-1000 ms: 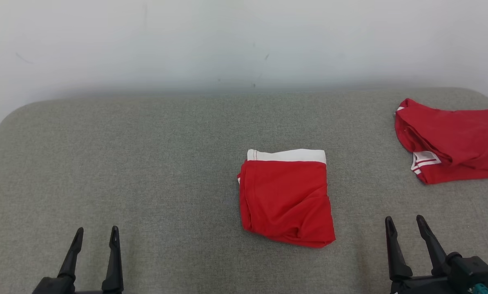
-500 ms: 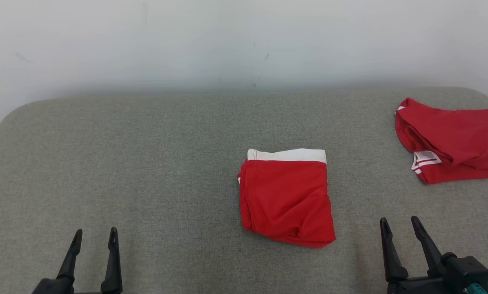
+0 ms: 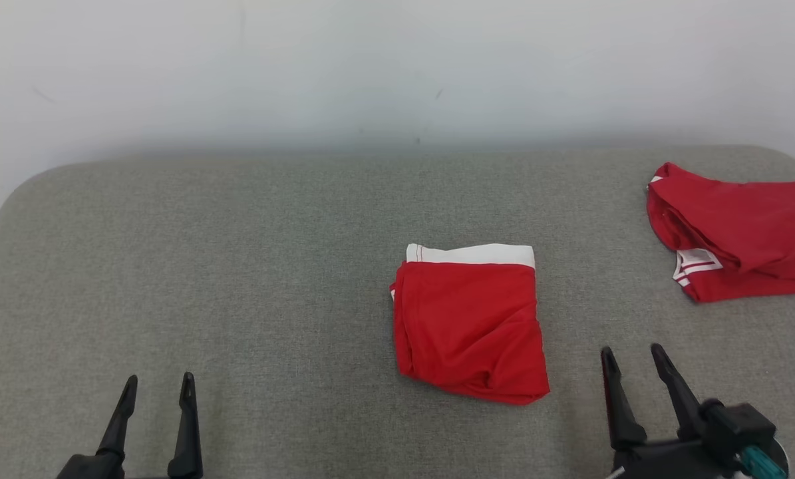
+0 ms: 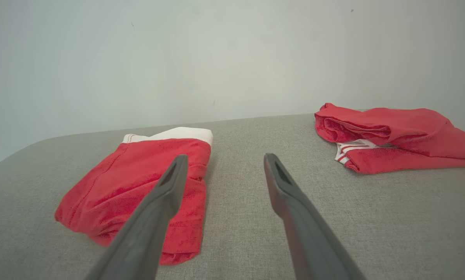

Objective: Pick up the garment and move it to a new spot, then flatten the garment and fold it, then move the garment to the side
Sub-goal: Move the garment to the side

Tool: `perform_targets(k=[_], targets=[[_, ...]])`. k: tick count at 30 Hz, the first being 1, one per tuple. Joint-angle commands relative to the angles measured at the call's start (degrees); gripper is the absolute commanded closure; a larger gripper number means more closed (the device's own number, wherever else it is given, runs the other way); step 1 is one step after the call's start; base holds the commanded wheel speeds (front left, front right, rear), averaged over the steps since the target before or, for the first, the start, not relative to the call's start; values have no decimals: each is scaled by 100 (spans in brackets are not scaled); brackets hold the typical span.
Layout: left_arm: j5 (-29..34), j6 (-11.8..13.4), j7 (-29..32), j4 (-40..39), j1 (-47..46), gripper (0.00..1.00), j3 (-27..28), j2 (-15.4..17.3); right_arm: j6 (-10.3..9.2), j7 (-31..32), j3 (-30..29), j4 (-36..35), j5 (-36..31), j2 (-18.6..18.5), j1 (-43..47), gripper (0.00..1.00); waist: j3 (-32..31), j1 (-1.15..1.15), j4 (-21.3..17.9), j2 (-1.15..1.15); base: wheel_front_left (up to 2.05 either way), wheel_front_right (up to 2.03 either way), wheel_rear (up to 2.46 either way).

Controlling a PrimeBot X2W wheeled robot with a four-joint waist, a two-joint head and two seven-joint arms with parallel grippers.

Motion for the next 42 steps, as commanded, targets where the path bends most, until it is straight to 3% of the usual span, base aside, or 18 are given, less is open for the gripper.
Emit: perform_targets(k=[1, 16, 26, 35, 36, 37, 38, 42], targets=[[12, -22, -16, 20, -5, 0, -24, -36, -17, -6, 54, 130, -64, 44, -266, 0, 6, 0, 37, 0, 0, 0, 0], [-17, -23, -16, 56, -296, 0, -309, -107, -17, 756, 219, 1780, -229, 21, -1865, 0, 213, 0, 575, 0, 0, 0, 0], [-72, -28, -16, 121, -531, 0, -338, -114, -17, 776, 138, 3188, -148, -19, -2639, 0, 542, 0, 857, 0, 0, 0, 0], [-87, -32, -17, 128, -672, 0, -297, -95, -17, 609, 253, 4291, 11, 83, -2991, 0, 745, 0, 874, 0, 0, 0, 0], [-85, -33, -16, 126, -686, 0, -284, -93, -17, 585, 300, 4384, 32, 105, -3000, 7, 758, 0, 862, 0, 0, 0, 0], [-84, -33, -16, 122, -697, 0, -275, -92, -17, 540, 342, 4449, 52, 126, -3020, 57, 772, 0, 848, 0, 0, 0, 0], [-84, -33, -17, 118, -702, 0, -262, -91, -17, 491, 386, 4499, 78, 143, -3052, 100, 784, 0, 828, 0, 0, 0, 0], [-82, -33, -16, 100, -708, 0, -221, -91, -17, 317, 629, 4614, 149, 98, -3259, 100, 830, 0, 722, 0, 0, 0, 0]])
